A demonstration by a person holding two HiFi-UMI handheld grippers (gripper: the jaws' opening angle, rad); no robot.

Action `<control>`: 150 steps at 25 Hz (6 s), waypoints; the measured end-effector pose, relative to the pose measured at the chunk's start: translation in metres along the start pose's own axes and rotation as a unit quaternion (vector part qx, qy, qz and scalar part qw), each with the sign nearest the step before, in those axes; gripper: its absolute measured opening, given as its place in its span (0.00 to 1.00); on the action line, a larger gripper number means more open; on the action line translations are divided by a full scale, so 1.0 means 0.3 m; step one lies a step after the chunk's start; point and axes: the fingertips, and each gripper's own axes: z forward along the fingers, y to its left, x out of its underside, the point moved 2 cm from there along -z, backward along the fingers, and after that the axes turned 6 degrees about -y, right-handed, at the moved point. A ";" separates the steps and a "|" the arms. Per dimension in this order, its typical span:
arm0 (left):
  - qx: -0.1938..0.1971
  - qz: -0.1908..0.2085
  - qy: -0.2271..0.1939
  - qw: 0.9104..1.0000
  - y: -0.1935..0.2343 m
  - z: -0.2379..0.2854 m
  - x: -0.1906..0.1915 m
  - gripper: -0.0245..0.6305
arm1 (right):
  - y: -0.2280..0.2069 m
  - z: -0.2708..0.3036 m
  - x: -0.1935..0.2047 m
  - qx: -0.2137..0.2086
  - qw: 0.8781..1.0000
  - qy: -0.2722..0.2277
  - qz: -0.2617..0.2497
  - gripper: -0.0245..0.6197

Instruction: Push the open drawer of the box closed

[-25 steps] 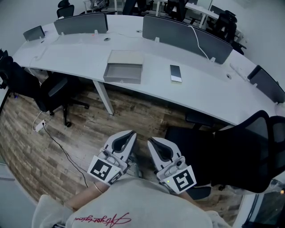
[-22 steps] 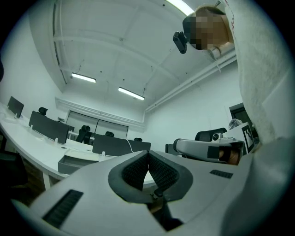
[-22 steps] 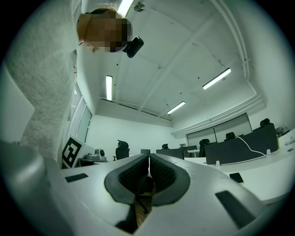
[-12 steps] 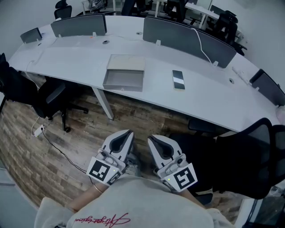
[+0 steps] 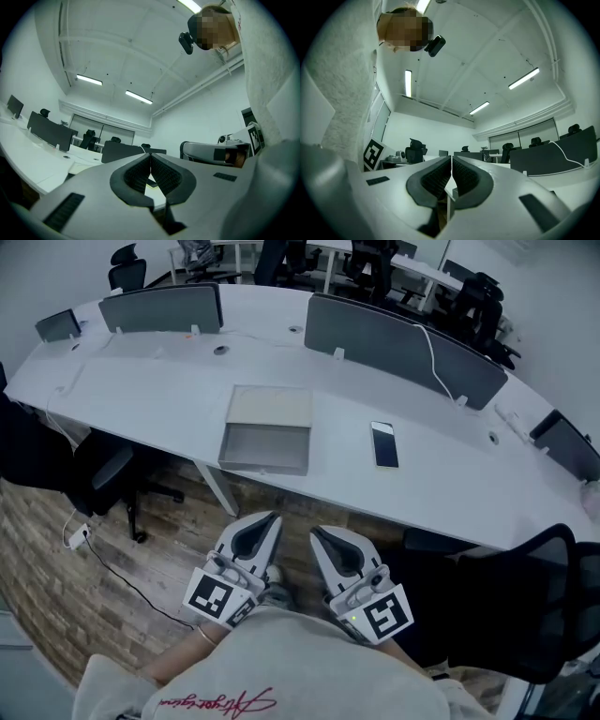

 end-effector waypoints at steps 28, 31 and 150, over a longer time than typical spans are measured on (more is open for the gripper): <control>-0.069 -0.008 0.114 0.991 0.444 0.163 0.307 0.21 | -0.212 0.299 0.118 0.004 1.000 0.014 0.014 0.07; -0.085 -0.009 0.134 0.987 0.464 0.150 0.372 0.23 | -0.214 0.294 0.136 0.005 0.999 0.025 0.022 0.07; -0.190 -0.086 0.265 0.941 0.666 0.322 0.672 0.16 | -0.337 0.310 0.115 0.046 0.999 0.016 0.014 0.07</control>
